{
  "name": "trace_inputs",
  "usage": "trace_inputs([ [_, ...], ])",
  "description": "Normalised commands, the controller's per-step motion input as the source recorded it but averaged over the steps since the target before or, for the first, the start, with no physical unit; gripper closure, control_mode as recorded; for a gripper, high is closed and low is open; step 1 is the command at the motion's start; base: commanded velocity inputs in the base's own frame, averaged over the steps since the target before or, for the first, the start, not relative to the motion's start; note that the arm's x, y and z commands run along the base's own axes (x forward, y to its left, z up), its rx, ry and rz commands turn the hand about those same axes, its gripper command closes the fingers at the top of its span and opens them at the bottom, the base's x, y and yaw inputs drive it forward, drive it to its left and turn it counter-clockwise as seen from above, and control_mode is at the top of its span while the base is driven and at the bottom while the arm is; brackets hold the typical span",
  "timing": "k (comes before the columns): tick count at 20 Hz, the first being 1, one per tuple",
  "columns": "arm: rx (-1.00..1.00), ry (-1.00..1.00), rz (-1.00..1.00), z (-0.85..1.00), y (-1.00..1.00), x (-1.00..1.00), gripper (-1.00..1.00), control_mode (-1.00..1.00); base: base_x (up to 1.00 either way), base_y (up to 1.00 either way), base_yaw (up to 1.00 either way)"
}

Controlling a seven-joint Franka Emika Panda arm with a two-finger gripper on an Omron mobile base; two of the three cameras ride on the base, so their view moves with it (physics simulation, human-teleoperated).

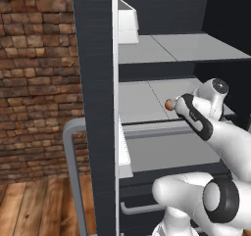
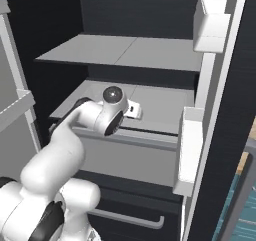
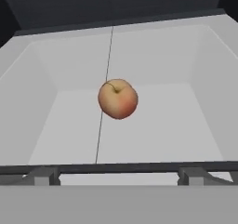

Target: Retrieve the apple and peach from the fridge and place them into the bowl on the dining table.

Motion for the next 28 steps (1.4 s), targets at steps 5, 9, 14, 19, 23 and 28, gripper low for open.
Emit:
trace_inputs([
  [5, 0.00, 0.00, 0.00, -0.18, 0.08, 0.38, -1.00, -1.00, 0.00, 0.00, 0.00],
  [9, 0.00, 0.00, 0.00, -0.23, 0.03, 0.43, -1.00, -1.00, 0.00, 0.00, 0.00],
  [14, 0.00, 0.00, 0.00, -0.20, 0.00, 0.44, -1.00, -1.00, 0.00, 0.00, 0.00],
  [19, 0.00, 0.00, 0.00, -0.21, 0.00, 0.41, -1.00, -1.00, 0.00, 0.00, 0.00],
  [23, 0.00, 0.00, 0.00, -0.17, 0.00, 0.38, -1.00, -1.00, 0.00, 0.00, 0.00],
  [28, 0.00, 0.00, 0.00, -0.17, 0.00, 0.30, -1.00, -1.00, 0.00, 0.00, 0.00],
])
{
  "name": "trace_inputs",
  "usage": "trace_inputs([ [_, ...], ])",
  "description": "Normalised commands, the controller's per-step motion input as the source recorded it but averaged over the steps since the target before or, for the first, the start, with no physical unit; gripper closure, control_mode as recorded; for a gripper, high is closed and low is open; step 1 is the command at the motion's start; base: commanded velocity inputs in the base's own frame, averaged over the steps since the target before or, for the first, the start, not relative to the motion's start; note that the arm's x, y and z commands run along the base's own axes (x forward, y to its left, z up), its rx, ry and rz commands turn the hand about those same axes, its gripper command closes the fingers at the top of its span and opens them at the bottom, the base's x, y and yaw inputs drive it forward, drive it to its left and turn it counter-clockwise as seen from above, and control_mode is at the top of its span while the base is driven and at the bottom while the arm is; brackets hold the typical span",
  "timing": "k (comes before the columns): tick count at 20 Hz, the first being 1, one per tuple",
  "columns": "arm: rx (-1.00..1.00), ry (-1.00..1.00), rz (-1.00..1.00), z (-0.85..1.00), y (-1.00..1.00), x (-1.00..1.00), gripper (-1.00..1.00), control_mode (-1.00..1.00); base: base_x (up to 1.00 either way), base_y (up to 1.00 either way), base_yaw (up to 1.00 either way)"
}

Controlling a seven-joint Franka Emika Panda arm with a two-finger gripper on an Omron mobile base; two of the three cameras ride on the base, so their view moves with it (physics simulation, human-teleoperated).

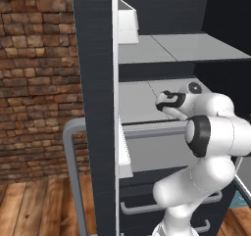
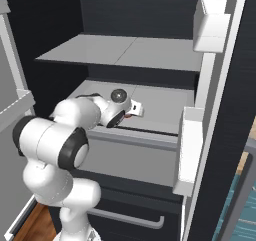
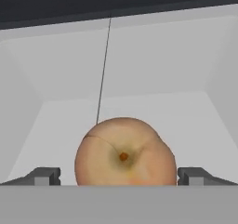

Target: Retrieve the apple and peach from the fridge and place them into the bowl on the dining table.

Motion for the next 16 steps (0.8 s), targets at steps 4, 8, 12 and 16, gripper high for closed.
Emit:
trace_inputs([
  [4, 0.00, 0.02, 0.00, -0.24, 0.00, 0.17, -1.00, -1.00, 0.00, 0.00, 0.00],
  [8, 0.00, 0.02, 0.00, -0.24, 0.00, 0.15, -1.00, -1.00, 0.00, 0.00, 0.00],
  [12, 0.00, 0.05, 0.00, -0.32, 0.00, 0.05, -1.00, -1.00, 0.00, 0.00, 0.00],
  [16, 0.00, 0.09, 0.00, -0.44, 0.00, 0.00, -1.00, -1.00, 0.00, 0.00, 0.00],
])
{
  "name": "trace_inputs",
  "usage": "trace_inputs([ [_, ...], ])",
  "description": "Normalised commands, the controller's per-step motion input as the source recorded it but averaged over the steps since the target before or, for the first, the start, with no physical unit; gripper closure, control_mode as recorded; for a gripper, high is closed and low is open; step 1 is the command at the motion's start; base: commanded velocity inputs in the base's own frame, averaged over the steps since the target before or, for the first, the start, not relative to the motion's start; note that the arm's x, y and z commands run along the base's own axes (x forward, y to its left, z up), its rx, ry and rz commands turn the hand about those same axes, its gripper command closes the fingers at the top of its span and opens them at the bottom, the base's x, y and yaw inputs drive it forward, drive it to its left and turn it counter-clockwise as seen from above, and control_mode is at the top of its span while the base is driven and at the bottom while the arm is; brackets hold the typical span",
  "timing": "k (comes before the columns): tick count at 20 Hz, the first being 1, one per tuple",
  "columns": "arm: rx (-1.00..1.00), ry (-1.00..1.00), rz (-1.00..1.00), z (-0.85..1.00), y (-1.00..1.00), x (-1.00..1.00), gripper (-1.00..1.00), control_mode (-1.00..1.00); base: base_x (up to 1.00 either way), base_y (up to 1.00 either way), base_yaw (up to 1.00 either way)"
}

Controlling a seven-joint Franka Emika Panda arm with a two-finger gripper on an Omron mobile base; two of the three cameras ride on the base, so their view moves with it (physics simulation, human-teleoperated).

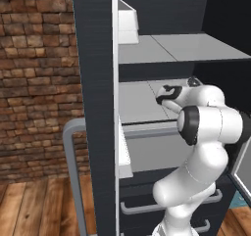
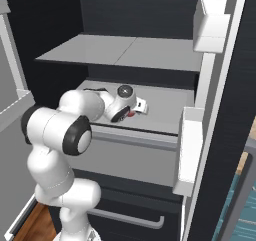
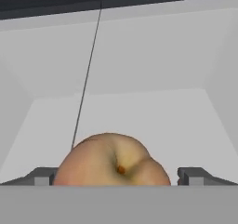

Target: Retrieve the apple and peach from the fridge and place them into the bowl on the dining table.

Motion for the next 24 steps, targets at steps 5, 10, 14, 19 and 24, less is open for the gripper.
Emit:
trace_inputs([
  [5, 0.00, 0.09, 0.00, -0.51, 0.00, 0.00, -1.00, -1.00, 0.00, 0.00, 0.00],
  [10, 0.00, 0.07, 0.00, -0.64, 0.12, -0.07, -1.00, -1.00, 0.00, 0.00, 0.00],
  [14, 0.00, 0.03, 0.00, -0.67, 0.27, -0.20, -1.00, -1.00, 0.00, 0.00, 0.00],
  [19, 0.00, 0.00, 0.00, -0.64, 0.23, -0.34, -1.00, -1.00, 0.00, 0.00, 0.00],
  [24, 0.00, 0.01, 0.00, -0.68, 0.15, -0.37, -1.00, -1.00, 0.00, 0.00, 0.00],
])
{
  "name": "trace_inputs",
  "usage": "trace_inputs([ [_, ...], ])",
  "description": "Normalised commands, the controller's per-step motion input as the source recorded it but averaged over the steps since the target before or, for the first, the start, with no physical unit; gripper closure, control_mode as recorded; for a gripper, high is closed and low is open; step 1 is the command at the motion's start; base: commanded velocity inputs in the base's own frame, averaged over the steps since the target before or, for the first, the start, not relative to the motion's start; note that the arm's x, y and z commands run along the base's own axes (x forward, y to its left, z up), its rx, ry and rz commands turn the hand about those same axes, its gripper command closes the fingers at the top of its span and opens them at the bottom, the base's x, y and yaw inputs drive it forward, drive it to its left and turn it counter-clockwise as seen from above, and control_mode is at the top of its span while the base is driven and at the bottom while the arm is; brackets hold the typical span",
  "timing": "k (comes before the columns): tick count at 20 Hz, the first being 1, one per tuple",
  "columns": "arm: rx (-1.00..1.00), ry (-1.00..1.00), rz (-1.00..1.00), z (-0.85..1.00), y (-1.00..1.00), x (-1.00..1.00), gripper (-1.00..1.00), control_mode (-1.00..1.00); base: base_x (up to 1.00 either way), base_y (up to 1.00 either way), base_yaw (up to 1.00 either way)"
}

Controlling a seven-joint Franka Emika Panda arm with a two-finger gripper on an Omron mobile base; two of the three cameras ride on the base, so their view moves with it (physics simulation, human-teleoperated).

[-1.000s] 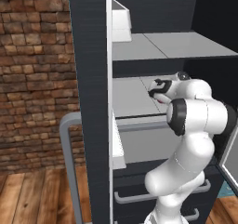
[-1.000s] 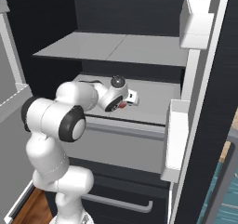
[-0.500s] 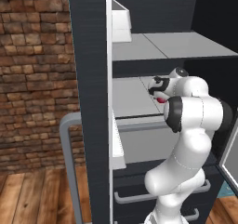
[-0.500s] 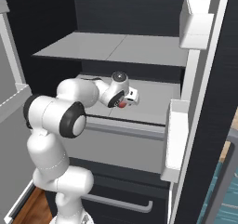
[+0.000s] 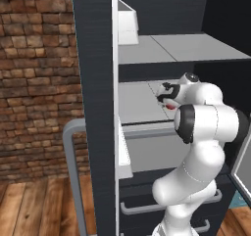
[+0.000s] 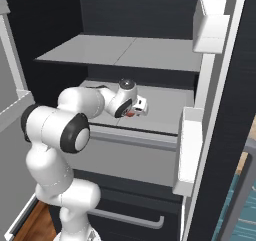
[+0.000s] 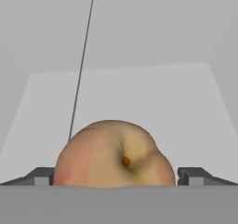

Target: Retrieve the apple and peach from the fridge and place them into the bowl on the dining table.

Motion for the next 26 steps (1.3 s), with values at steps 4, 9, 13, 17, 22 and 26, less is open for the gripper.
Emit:
trace_inputs([
  [4, 0.00, 0.00, 0.00, -0.45, 0.02, 0.00, 1.00, -1.00, 0.00, 0.00, 0.00],
  [9, 0.00, 0.00, 0.00, -0.03, 0.00, -0.05, 1.00, -1.00, 0.00, 0.00, 0.00],
  [13, 0.00, -0.04, 0.00, 0.05, 0.00, -0.80, 1.00, -1.00, 0.00, 0.00, 0.00],
  [17, -0.01, -0.14, 0.01, 0.85, 0.00, -1.00, 1.00, -1.00, 0.00, 0.00, 0.00],
  [22, -0.09, 0.00, 0.06, 1.00, 0.05, -1.00, 1.00, -1.00, 0.00, 0.00, 0.00],
  [26, -0.13, -0.03, 0.08, 1.00, 0.14, -1.00, 1.00, -1.00, 0.00, 0.00, 0.00],
])
